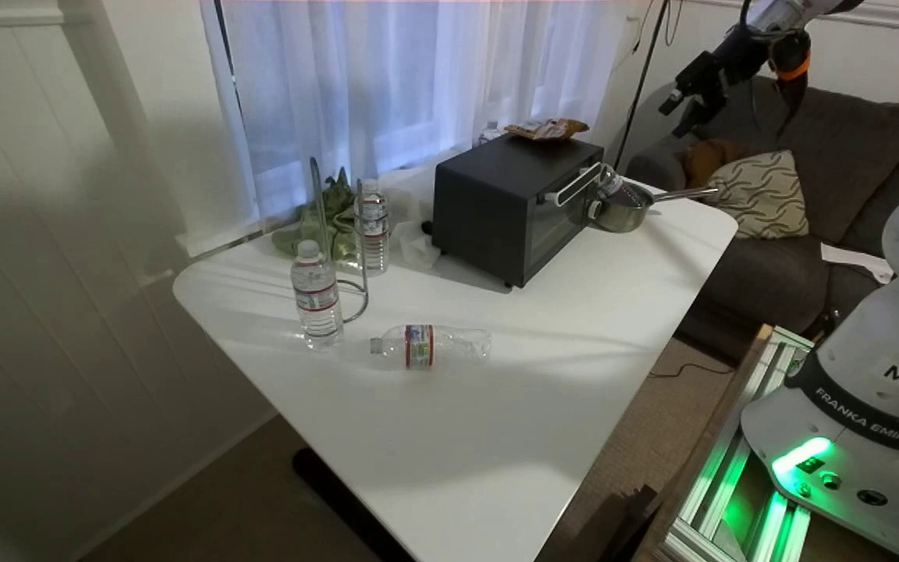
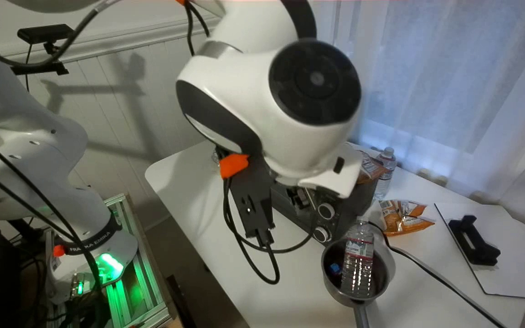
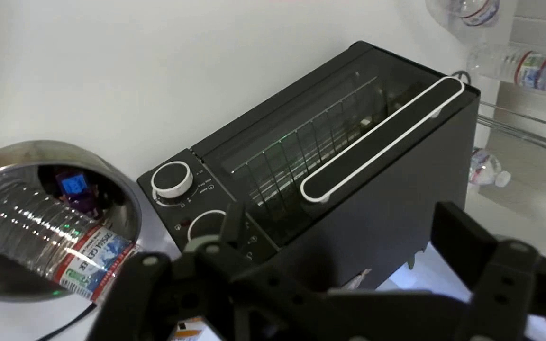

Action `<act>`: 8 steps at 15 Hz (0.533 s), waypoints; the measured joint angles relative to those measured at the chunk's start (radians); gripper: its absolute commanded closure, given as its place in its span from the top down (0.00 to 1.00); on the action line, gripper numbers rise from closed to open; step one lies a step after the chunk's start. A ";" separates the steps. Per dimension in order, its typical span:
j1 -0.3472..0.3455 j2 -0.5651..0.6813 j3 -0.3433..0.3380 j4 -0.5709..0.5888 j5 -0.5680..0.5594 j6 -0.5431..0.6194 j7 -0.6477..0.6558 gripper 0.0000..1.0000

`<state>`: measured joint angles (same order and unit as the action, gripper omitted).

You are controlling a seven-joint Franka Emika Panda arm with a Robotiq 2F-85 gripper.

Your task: Close the oven

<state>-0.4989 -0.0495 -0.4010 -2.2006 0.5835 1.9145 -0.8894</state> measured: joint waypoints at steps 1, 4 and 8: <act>0.020 -0.051 0.005 -0.034 -0.043 0.041 0.020 1.00; 0.060 -0.210 0.023 -0.139 -0.161 0.134 0.066 1.00; 0.080 -0.383 0.028 -0.250 -0.236 0.156 0.074 1.00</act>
